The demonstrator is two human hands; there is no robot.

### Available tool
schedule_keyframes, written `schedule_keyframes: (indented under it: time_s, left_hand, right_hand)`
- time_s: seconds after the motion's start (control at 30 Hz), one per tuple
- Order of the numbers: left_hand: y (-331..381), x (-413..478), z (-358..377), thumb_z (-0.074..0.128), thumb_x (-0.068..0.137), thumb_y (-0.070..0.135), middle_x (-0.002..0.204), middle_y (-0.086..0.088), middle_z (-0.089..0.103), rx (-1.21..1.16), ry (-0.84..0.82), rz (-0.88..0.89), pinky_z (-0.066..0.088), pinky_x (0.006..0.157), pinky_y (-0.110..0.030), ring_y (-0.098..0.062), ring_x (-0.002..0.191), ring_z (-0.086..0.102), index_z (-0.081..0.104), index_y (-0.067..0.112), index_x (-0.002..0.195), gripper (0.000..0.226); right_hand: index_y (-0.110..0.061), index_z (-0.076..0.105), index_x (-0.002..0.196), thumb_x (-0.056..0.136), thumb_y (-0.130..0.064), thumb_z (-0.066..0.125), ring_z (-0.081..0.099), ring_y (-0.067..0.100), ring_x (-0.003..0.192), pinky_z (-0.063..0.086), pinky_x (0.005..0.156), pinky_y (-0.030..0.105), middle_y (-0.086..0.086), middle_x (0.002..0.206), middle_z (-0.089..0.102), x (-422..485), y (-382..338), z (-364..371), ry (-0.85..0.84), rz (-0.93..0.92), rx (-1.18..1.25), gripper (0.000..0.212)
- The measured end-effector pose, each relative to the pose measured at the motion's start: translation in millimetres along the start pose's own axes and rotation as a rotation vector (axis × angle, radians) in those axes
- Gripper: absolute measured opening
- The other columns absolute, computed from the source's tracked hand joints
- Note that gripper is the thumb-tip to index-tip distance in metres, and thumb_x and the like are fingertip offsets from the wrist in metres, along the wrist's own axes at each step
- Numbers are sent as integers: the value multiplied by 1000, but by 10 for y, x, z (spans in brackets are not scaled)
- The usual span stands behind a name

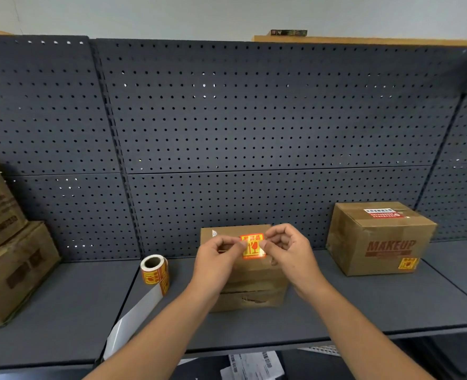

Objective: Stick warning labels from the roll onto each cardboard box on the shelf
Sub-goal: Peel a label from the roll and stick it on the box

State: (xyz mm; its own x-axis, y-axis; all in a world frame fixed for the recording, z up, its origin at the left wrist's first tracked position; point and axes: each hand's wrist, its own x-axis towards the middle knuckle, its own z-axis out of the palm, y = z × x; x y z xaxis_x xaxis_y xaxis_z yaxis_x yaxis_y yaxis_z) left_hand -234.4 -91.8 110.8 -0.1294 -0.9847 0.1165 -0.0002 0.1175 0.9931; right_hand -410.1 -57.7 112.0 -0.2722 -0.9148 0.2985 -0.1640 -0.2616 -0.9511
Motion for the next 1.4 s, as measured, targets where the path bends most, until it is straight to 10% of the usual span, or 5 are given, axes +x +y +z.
schedule_keyframes:
  time_s: [0.5,0.63,1.4]
  left_hand:
    - [-165,287,571,81,89,30,92,5,74,314,1,-27,61,85,-38,-13,92,69,74,26,89,8]
    - [-190,265,586,84,86,32,85,4,74,376,20,-25,54,69,-29,-10,86,70,61,33,96,24]
    - [-369,255,577,81,87,37,82,12,67,681,26,93,58,84,-39,-5,83,64,61,37,98,22]
  right_hand:
    - [-4,51,106,89,-1,77,61,19,64,48,49,28,11,73,66,289,259,-481,42,280,-21,31]
    - [-3,55,101,87,-1,78,60,19,62,49,51,29,13,73,66,307,307,-498,9,290,-64,27]
    - [3,62,96,88,-5,79,60,11,47,52,51,27,8,67,65,291,373,-463,-78,222,-302,20]
